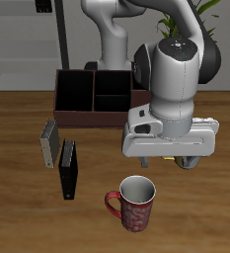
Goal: Place the red mug into the back desk caddy's right compartment
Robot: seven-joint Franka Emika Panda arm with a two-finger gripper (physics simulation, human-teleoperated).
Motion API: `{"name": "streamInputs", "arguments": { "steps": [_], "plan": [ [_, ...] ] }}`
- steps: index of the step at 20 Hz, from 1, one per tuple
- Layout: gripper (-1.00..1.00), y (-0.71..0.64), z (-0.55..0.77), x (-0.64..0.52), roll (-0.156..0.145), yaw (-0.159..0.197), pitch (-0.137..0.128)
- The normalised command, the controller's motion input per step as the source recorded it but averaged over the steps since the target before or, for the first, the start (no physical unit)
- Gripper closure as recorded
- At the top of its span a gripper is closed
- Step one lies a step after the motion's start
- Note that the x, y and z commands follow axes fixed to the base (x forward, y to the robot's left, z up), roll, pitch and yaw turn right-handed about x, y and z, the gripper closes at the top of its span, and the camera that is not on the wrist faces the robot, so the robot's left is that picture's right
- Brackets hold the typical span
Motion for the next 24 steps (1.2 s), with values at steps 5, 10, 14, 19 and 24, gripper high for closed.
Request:
{"name": "streamInputs", "arguments": {
  "steps": [5, 10, 14, 19, 24],
  "plan": [
    [-1.0, -0.01, -0.3, 0.07, -0.004, 0.006, 0.027],
    [-1.0, -0.03, -0.2, 0.06, -0.009, -0.017, 0.02],
    [-1.0, -0.04, -0.22, 0.05, -0.012, 0.002, 0.022],
    [-1.0, 0.02, -0.27, 0.03, 0.003, -0.01, 0.031],
    [-1.0, 0.03, -0.31, 0.04, 0.002, -0.011, 0.042]
  ]
}}
